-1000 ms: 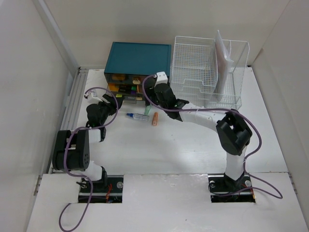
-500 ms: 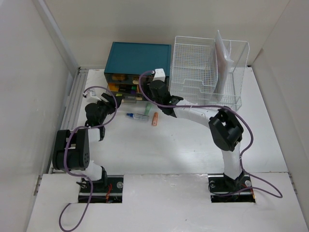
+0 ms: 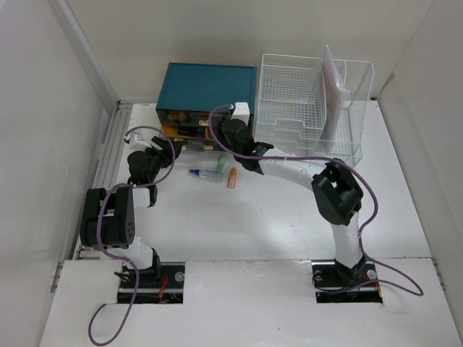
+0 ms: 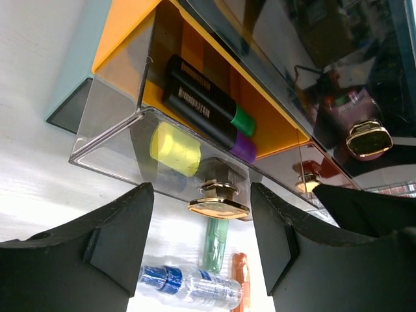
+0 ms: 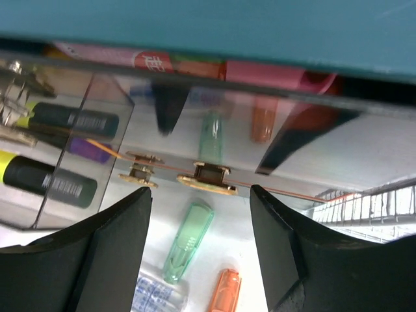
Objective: Organize the desk
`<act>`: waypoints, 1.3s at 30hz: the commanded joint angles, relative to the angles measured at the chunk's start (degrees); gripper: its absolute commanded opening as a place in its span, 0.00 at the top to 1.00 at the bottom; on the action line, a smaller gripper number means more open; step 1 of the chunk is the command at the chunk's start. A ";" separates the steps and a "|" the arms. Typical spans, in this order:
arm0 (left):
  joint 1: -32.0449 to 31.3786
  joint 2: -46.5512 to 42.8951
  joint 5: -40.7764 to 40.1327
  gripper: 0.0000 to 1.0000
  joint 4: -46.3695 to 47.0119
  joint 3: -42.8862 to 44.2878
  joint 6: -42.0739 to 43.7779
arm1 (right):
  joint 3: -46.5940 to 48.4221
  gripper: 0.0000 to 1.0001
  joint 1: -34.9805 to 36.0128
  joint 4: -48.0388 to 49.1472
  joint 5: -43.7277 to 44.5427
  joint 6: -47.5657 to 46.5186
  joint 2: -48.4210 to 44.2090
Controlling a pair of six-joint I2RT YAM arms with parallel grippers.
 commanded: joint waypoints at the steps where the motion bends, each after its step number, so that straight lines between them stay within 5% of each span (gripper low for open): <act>1: 0.33 0.35 0.49 0.42 3.70 2.12 -0.11 | 3.96 0.33 0.19 -1.28 2.99 2.16 2.20; 39: 0.33 6.24 1.02 0.46 3.17 9.76 -0.64 | 18.63 0.49 0.19 -12.89 10.63 8.58 10.38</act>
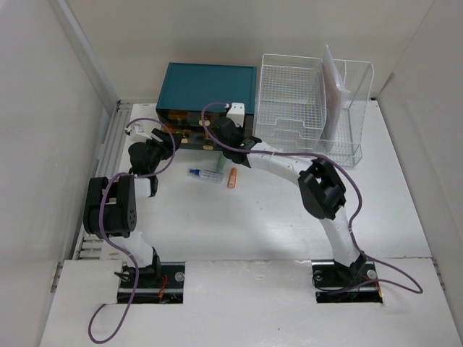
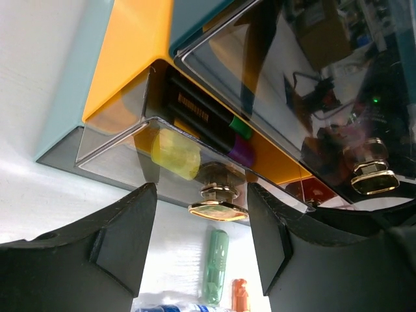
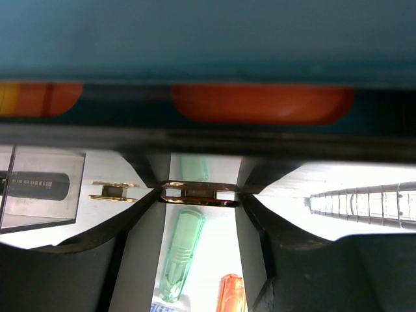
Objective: Organize the desk
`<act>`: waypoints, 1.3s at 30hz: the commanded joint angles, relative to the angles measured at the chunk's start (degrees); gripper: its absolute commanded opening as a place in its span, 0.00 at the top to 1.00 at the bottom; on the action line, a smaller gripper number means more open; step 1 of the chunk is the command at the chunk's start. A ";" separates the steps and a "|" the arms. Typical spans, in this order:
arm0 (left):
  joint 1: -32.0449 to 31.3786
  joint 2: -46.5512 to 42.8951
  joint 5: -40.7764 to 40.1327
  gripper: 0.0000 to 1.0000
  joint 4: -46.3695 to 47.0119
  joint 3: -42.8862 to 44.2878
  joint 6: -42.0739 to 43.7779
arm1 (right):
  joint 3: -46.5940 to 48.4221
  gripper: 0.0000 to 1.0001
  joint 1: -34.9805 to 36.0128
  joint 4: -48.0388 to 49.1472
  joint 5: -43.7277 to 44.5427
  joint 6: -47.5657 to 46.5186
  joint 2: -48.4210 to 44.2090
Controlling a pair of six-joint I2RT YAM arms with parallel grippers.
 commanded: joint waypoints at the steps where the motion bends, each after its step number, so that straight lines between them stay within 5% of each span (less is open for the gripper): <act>1: 0.29 0.47 0.58 0.46 2.95 2.73 -0.14 | 3.88 0.49 -0.25 2.12 2.41 1.02 0.76; 16: 0.29 2.14 0.58 0.46 1.90 5.71 -0.14 | 3.79 0.70 -0.25 2.64 2.41 0.49 0.76; 28: 0.29 2.67 0.58 0.46 0.75 7.38 -0.66 | -0.78 0.97 -0.25 5.02 2.41 -0.03 -2.13; 39: 0.29 2.67 1.11 0.46 0.23 7.91 -0.66 | -3.77 1.00 0.28 6.69 1.89 -0.56 -4.50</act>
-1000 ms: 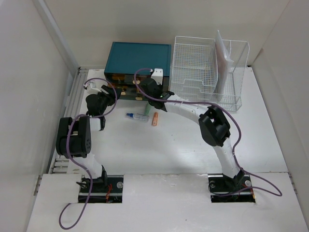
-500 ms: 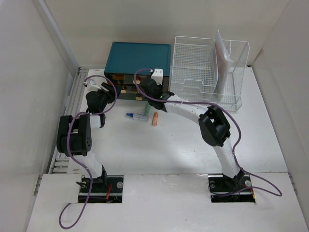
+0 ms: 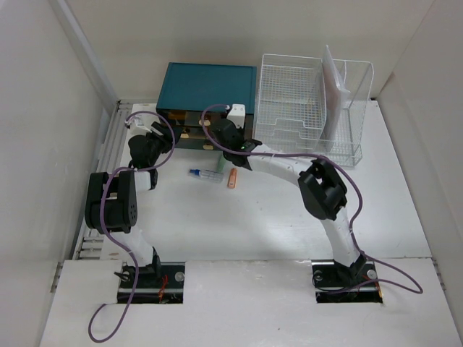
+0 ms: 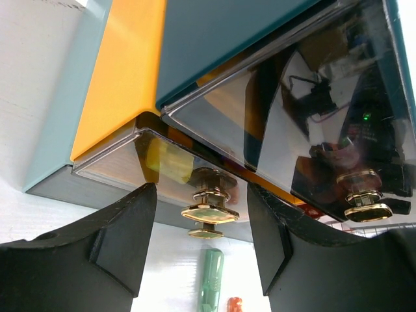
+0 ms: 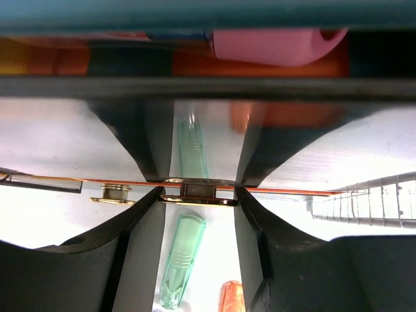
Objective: Organize the desk
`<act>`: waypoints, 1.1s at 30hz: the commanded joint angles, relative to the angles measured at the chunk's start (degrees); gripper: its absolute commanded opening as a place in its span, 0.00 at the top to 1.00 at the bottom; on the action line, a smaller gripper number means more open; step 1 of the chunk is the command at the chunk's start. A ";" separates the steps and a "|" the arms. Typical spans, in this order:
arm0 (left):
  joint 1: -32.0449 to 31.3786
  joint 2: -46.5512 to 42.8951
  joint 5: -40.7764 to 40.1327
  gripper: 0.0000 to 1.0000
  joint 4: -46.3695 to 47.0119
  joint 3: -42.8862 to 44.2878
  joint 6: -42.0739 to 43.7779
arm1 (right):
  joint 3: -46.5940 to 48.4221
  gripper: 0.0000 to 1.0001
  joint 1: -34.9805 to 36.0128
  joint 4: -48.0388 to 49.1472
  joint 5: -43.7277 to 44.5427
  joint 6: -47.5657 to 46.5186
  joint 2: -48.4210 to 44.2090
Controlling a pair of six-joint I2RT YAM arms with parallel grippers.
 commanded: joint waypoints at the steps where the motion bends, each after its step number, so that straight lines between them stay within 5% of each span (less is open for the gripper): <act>1: 0.29 0.51 0.87 0.46 2.65 2.80 -0.10 | -1.71 1.00 0.02 2.84 0.36 0.23 -3.88; 33: 0.29 -1.07 0.87 0.46 2.65 0.69 -0.10 | -18.94 1.00 6.17 7.41 -2.46 -0.30 -15.47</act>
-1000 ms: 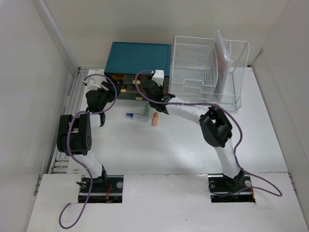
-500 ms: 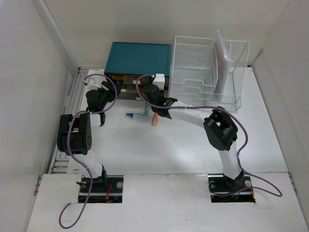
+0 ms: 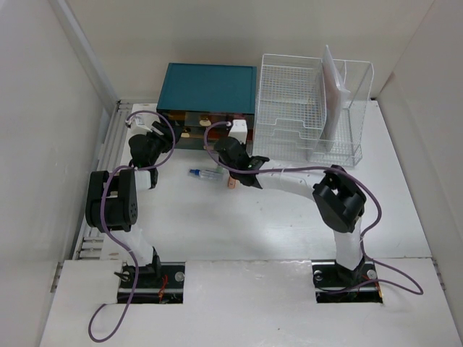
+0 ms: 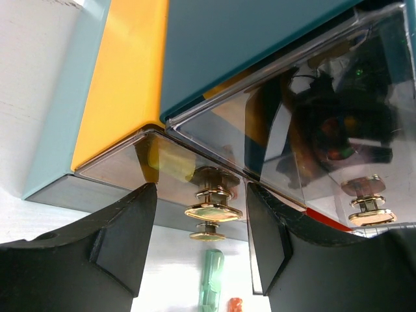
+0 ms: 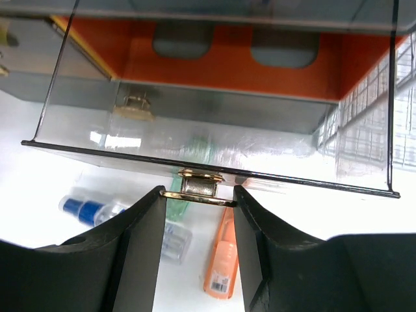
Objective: Organize the desk
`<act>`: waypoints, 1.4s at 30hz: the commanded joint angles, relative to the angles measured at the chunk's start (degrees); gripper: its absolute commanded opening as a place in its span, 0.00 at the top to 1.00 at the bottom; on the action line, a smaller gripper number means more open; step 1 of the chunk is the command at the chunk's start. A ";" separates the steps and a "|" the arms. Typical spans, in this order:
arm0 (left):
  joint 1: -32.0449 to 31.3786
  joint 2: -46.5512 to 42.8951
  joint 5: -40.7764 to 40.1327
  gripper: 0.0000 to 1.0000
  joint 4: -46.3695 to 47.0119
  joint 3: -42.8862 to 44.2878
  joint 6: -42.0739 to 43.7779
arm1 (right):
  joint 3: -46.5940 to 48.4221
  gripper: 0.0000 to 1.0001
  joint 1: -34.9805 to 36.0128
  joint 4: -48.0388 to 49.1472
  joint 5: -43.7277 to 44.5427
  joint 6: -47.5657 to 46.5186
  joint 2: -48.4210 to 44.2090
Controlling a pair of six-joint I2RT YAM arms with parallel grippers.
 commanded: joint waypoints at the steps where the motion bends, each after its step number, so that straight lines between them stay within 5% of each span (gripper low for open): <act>1: 0.27 -1.97 0.34 0.46 2.70 -0.07 -0.03 | -1.32 1.00 1.82 1.25 0.16 -0.61 -3.48; 16: 0.27 -3.54 0.34 0.46 3.22 -1.65 -0.03 | -5.28 0.99 4.81 1.25 1.22 -0.61 -7.25; 28: 0.79 -8.91 -0.27 0.40 3.22 -6.23 -0.56 | -6.87 0.14 5.34 2.31 0.34 -2.72 -9.19; 31: 0.79 -10.66 -0.27 0.35 2.61 -7.36 -0.04 | -7.48 0.05 5.34 2.31 -0.18 -2.72 -9.72; 42: 0.27 -24.28 -2.82 0.37 -8.79 -13.16 5.23 | -15.30 0.04 5.34 2.31 -9.05 -7.80 -18.59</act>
